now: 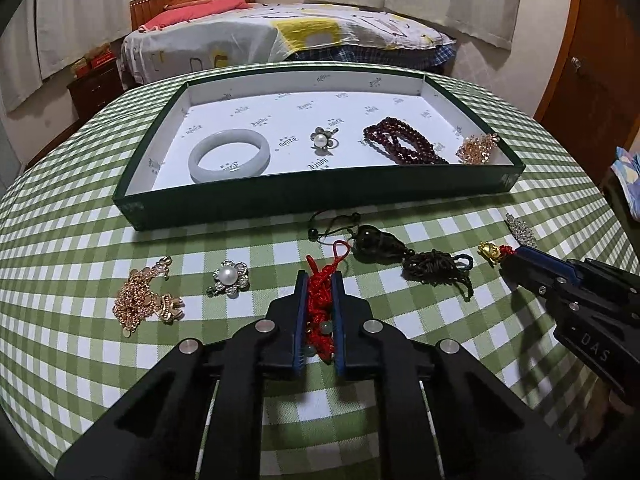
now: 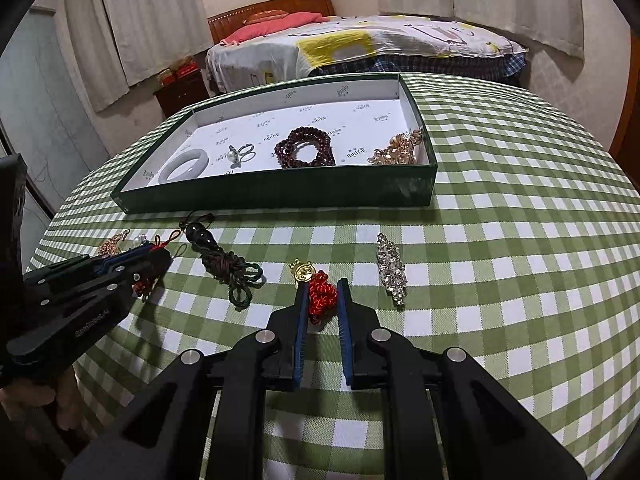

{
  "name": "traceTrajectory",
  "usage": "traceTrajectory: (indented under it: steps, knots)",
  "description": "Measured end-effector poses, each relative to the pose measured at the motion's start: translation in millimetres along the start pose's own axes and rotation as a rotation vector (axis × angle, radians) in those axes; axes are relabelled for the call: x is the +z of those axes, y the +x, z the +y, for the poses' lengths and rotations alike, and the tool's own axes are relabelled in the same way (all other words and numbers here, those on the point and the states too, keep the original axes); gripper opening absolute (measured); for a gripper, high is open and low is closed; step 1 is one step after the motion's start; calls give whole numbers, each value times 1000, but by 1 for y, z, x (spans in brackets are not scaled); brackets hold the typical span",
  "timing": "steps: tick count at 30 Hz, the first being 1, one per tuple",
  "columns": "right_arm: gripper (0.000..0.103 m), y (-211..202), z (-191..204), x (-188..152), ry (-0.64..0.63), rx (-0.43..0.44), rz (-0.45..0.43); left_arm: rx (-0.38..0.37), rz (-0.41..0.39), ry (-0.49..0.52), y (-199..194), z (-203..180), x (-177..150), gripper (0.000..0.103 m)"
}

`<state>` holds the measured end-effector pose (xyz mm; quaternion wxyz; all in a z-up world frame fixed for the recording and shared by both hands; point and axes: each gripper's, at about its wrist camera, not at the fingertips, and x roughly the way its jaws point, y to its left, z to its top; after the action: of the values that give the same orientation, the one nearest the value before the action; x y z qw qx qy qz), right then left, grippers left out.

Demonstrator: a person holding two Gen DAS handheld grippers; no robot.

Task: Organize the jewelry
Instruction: 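Lift the red tassel with the left tool while the right tool lifts its gold-charm tassel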

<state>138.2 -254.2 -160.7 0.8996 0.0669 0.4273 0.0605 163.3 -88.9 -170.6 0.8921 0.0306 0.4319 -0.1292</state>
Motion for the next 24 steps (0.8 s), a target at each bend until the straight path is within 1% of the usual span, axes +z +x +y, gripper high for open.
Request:
traceTrajectory:
  steps: [9, 24]
  knots:
    - [15, -12, 5, 5, 0, 11, -37, -2, -29, -24, -16, 9, -5, 11]
    - [15, -35, 15, 20, -24, 13, -97, -25, -106, -64, -44, 20, 8, 11]
